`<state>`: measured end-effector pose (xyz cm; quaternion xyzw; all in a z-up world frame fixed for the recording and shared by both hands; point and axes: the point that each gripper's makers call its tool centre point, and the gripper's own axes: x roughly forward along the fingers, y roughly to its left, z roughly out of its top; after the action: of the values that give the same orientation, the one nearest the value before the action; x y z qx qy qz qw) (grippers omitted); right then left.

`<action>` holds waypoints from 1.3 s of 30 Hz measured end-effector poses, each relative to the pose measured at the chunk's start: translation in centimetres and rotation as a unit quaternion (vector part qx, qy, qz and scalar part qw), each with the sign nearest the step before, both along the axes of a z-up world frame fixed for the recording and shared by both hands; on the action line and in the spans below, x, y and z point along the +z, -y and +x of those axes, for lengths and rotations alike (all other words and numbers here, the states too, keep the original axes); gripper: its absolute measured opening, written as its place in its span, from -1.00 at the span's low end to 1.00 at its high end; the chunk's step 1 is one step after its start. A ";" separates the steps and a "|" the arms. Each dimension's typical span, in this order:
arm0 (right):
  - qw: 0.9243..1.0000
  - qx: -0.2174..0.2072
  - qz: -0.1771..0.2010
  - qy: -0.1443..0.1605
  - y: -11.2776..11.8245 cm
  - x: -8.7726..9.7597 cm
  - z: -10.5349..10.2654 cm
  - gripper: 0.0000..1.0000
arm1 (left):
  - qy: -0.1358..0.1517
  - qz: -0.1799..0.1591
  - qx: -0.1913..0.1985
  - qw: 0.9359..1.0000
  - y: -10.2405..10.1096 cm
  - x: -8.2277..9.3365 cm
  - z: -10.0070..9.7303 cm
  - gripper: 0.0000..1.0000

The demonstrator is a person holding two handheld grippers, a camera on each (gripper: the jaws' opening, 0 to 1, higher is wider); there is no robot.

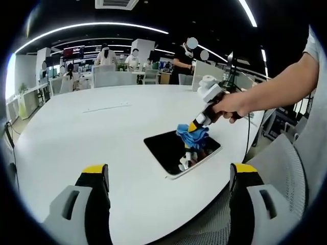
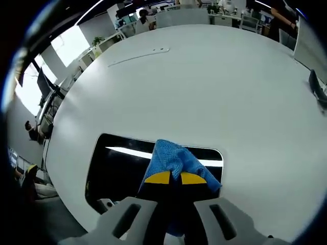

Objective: Wipe the mirror surface with the cleaning cloth until all visible marks leave the cleaned area.

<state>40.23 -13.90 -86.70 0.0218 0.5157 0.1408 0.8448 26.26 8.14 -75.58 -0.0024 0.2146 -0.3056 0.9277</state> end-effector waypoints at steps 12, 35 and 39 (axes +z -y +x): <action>1.000 0.004 0.006 0.000 -0.2 0.0 -2.5 -1.00 | 0.003 0.006 -0.009 1.000 0.4 -0.1 -0.3 0.98; 1.000 0.003 0.021 -0.001 -0.2 0.0 -6.7 -1.00 | -0.014 0.012 -0.026 0.999 0.9 -0.6 -0.9 0.95; 1.000 0.003 0.027 -0.001 -0.2 0.0 -7.6 -1.00 | -0.011 0.012 -0.026 1.000 0.9 -0.5 -0.9 0.94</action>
<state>32.62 -13.68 -86.67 0.0435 0.5123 0.1575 0.8431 25.38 7.29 -76.12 0.0105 0.2285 -0.3268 0.9170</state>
